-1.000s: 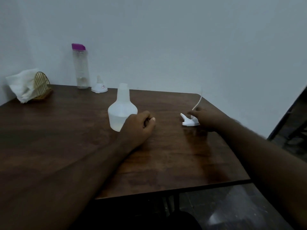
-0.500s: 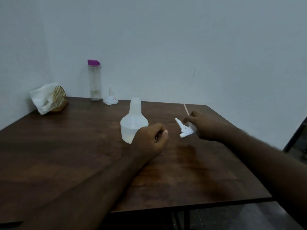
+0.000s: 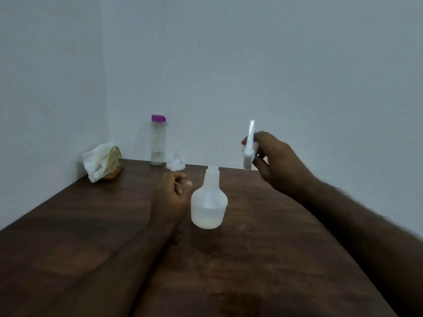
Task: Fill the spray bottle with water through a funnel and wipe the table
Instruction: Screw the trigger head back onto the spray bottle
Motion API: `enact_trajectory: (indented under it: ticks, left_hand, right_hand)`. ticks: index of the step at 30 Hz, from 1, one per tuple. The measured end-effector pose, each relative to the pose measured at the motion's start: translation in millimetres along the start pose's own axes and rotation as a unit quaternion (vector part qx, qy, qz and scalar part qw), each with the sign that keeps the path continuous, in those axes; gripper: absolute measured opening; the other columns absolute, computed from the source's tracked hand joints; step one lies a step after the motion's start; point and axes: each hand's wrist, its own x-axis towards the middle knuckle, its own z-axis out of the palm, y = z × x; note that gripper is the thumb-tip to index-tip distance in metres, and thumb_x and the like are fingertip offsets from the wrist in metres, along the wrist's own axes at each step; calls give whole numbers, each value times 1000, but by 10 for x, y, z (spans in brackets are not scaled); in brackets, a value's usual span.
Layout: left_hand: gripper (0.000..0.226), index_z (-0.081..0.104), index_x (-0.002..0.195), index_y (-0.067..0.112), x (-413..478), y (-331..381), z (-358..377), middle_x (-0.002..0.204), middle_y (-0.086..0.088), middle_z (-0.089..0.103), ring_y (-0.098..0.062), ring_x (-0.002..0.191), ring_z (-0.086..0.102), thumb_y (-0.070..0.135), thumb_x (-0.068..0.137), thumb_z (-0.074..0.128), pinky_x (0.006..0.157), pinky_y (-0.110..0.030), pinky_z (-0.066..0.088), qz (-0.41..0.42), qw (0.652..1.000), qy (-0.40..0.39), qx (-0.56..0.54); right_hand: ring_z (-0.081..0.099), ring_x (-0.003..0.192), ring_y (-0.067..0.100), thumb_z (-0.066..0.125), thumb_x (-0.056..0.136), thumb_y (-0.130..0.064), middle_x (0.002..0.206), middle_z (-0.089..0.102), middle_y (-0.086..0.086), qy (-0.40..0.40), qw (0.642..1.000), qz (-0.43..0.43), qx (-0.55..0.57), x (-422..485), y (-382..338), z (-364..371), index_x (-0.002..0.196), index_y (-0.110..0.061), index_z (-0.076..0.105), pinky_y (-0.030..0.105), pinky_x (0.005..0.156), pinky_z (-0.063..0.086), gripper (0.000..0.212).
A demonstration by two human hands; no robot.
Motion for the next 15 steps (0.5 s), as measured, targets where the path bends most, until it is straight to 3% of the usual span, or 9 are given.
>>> enact_trajectory:
  ticks: [2, 4, 7, 11, 15]
  left_hand:
    - [43, 56, 112, 21, -28, -31, 63, 92, 5, 58, -9, 81, 57, 45, 77, 59, 71, -35, 53, 11, 997, -70, 12]
    - [56, 51, 122, 23, -75, -28, 125, 102, 13, 54, -5, 91, 54, 51, 75, 64, 79, -29, 50, 18, 991, -133, 17]
    - [65, 47, 129, 25, -127, -56, 200, 113, 18, 46, -4, 101, 48, 55, 77, 70, 89, -25, 43, 30, 984, -168, 54]
    - [73, 48, 130, 21, -167, -68, 230, 115, 15, 46, -5, 105, 47, 64, 74, 64, 88, -22, 36, 14, 985, -160, 62]
    - [74, 48, 129, 24, -189, -77, 234, 119, 12, 50, -5, 105, 48, 68, 71, 59, 88, -22, 38, -1, 985, -162, 56]
  right_hand:
    - [68, 84, 18, 58, 90, 1, 87, 67, -5, 62, 994, 40, 84, 80, -36, 12, 105, -18, 52, 41, 77, 56, 25]
    - [71, 84, 21, 60, 91, -1, 86, 67, -7, 142, 965, 86, 203, 149, -65, -4, 108, -12, 52, 40, 75, 58, 22]
    - [72, 80, 27, 59, 96, -11, 86, 68, 7, 247, 869, 176, 391, 208, -95, -56, 110, -8, 53, 36, 70, 57, 16]
    - [70, 73, 25, 54, 98, -22, 78, 68, 10, 314, 730, 264, 546, 212, -27, -63, 95, -11, 57, 31, 68, 55, 13]
    - [69, 67, 23, 54, 97, -23, 76, 67, 11, 347, 683, 289, 574, 179, 77, -17, 93, -11, 57, 29, 65, 56, 13]
